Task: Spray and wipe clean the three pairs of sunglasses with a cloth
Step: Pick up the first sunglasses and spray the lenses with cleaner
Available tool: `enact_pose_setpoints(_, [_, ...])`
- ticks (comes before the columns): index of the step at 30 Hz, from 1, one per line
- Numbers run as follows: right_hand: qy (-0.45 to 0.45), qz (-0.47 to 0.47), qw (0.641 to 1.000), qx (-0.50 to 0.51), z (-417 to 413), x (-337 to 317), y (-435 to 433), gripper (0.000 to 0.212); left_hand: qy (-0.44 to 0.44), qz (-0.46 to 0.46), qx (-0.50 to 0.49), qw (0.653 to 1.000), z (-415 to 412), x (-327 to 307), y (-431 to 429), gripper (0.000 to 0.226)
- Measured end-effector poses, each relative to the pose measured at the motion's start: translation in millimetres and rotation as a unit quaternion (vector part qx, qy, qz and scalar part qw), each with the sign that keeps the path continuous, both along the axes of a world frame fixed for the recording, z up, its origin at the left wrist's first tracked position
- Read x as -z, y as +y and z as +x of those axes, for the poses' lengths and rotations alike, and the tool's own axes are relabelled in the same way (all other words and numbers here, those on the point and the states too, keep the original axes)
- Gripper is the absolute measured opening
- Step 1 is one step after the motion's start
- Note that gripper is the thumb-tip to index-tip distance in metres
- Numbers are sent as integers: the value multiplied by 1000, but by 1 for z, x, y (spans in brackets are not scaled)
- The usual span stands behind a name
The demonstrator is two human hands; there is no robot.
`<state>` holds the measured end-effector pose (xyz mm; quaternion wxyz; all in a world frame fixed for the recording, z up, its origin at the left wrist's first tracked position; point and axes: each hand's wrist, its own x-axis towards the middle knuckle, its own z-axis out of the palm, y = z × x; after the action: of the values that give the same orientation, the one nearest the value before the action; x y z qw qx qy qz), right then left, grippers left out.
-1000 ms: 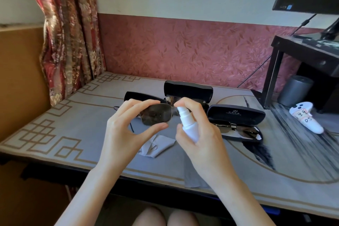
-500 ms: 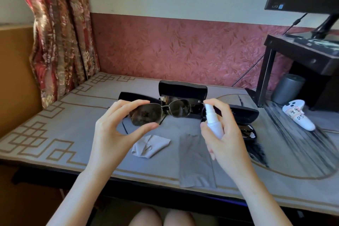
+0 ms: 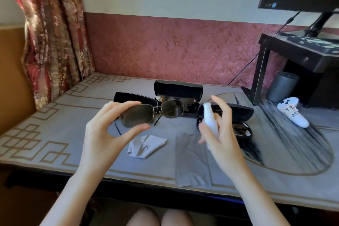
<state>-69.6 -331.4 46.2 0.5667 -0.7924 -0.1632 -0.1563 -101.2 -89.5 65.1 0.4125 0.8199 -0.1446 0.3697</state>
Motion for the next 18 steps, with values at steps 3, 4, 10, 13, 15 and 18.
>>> enact_pose_setpoints(3, [33,-44,998,25,3,18,-24,53,0,-16,-1,1000,1,1,4,45])
enact_pose_setpoints(4, [42,-58,997,39,3,23,-32,52,0,-25,2,1000,1,2,6,44])
enact_pose_setpoints(10, [71,-63,990,109,-3,35,-66,36,-5,-48,20,999,2,3,6,42])
enact_pose_setpoints(13, [72,-62,989,109,-4,33,-68,41,-1,-33,26,999,4,4,1,42])
enact_pose_setpoints(15, [75,-63,990,105,-3,36,-68,50,3,-26,31,999,5,6,-3,43])
enact_pose_setpoints(18, [67,-49,990,116,-5,40,-66,66,5,-19,30,999,6,8,-4,45])
